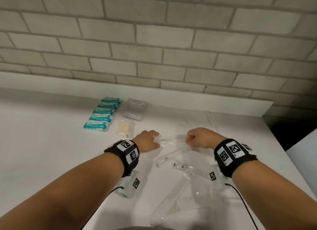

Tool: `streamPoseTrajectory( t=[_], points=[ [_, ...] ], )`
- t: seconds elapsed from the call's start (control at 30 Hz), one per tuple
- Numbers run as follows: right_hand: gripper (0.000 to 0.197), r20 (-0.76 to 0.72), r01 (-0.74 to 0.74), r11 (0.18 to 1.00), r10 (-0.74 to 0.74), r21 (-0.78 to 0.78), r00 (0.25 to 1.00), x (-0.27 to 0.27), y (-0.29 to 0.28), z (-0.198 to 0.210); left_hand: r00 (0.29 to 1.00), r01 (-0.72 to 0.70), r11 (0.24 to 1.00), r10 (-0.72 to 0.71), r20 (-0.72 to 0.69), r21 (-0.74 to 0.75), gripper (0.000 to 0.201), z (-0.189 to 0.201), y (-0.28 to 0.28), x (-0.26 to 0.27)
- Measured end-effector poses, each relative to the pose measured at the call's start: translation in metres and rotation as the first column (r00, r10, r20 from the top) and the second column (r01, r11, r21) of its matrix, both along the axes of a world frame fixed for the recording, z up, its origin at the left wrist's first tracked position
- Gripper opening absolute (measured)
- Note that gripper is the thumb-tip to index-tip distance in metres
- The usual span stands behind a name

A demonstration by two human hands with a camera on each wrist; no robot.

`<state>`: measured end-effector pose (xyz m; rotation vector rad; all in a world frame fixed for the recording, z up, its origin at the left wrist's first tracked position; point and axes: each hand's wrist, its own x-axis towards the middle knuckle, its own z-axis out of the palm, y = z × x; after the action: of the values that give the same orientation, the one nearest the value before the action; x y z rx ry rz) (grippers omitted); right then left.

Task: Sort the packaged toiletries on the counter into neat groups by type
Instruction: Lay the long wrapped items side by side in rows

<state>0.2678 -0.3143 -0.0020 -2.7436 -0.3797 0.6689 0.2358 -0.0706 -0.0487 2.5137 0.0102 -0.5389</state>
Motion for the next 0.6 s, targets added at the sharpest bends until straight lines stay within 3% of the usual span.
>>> streamPoseTrajectory(
  t=[0.1,0.2,0.27,0.37,0.43,0.5,0.6],
  points=[
    [0.046,0.002,-0.131,0.97,0.134,-0.202,0.991,-0.017,0.017,-0.015,0.999,0.017,0.995,-0.021,0.036,0.096,0.052,-0.003,-0.008,0.002],
    [0.035,0.177,-0.142,0.905,0.228,-0.4,0.958,-0.026,0.017,-0.022,0.997,-0.002,0.988,-0.01,0.08,0.153,0.033,-0.003,-0.013,0.004],
    [0.021,0.187,-0.127,0.898,0.223,-0.421,0.957,-0.025,0.007,-0.018,0.995,0.0,0.986,-0.017,0.101,0.167,0.023,-0.004,-0.013,0.006],
    [0.014,0.134,0.038,0.994,-0.024,-0.102,0.991,-0.018,-0.016,-0.006,0.988,-0.071,0.997,0.072,0.14,-0.008,0.01,0.004,-0.008,0.007],
    [0.014,0.122,0.217,0.962,-0.239,0.168,0.963,-0.016,-0.025,0.004,0.972,-0.12,0.973,0.156,0.175,-0.197,0.01,0.019,-0.004,0.01],
    [0.014,0.103,0.308,0.909,-0.348,0.281,0.932,-0.014,-0.024,0.01,0.953,-0.132,0.886,0.237,0.191,-0.445,0.013,0.037,-0.003,0.014],
    [0.008,-0.034,0.404,0.845,-0.42,0.351,0.907,-0.019,-0.01,0.007,0.947,-0.15,0.672,0.309,0.091,-0.725,0.015,0.065,-0.011,0.019]
  ],
)
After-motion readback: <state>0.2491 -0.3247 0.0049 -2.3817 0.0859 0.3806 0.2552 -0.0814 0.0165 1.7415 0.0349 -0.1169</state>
